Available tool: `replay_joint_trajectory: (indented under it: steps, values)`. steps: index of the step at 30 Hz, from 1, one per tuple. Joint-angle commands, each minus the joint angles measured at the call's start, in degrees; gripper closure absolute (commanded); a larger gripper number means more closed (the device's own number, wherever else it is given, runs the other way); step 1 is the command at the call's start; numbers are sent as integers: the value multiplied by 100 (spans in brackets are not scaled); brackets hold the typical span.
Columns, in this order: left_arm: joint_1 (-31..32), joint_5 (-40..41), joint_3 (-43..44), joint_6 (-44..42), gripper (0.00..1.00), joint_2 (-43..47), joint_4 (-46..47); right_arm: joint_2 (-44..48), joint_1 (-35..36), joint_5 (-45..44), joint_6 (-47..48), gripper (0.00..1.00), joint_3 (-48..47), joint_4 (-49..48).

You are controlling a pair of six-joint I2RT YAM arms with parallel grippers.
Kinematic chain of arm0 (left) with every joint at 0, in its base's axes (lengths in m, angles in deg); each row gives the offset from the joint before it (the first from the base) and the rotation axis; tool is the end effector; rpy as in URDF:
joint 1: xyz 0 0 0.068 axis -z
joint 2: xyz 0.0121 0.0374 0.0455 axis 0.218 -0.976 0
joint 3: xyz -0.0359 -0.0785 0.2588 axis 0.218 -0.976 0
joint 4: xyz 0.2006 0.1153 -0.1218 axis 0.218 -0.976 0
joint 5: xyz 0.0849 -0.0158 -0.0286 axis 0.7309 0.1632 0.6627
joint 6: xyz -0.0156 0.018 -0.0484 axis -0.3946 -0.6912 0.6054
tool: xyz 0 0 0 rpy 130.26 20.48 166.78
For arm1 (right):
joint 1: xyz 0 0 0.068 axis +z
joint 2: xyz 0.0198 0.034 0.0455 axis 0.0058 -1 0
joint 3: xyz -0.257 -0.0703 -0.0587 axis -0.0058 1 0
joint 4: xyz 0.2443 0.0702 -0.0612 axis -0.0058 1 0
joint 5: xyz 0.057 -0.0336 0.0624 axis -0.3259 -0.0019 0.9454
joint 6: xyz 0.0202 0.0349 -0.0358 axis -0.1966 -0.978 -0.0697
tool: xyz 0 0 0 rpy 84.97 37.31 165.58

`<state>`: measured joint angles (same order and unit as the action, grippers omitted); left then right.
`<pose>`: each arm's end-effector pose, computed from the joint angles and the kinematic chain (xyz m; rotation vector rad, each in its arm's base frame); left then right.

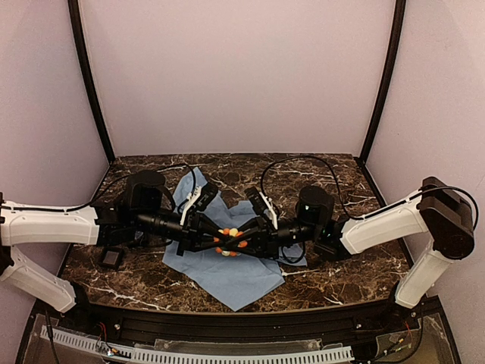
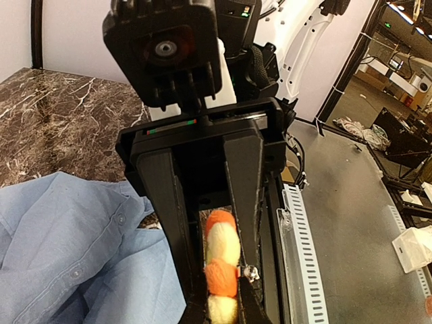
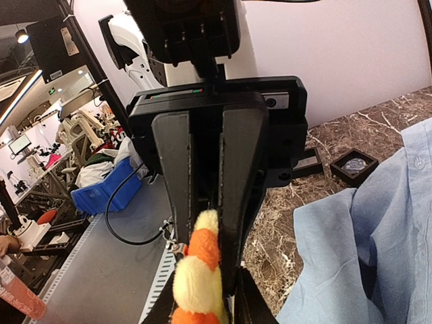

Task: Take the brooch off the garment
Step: Pass from the left arm to the right

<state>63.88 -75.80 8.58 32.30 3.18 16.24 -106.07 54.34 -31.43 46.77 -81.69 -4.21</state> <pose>0.1634 -0.2403 0.2593 1.2883 1.6069 -1.2670 0.1706 0.2850 0.2183 -1.1487 1.4797 1.6472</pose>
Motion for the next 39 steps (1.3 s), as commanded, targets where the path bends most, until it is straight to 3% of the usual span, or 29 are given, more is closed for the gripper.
replay_joint_trajectory:
  steps: [1, 24, 28, 32, 39]
  values:
    - [22, -207, -195, -291, 99, 267, -62, 136, -141, 107, -292, 85, 195, -386]
    - [21, -130, -321, -268, 99, 407, 151, 445, -152, -75, -402, 84, 441, -552]
    - [22, -87, -300, -279, 99, 349, 105, 523, -149, 76, -204, 72, 561, -621]
    - [19, 71, -235, -289, 99, 266, -31, 814, -137, -75, 381, 65, 522, 172]
    - [22, -14, -119, -235, 99, -7, -33, 812, -14, -191, 773, 60, 294, 789]
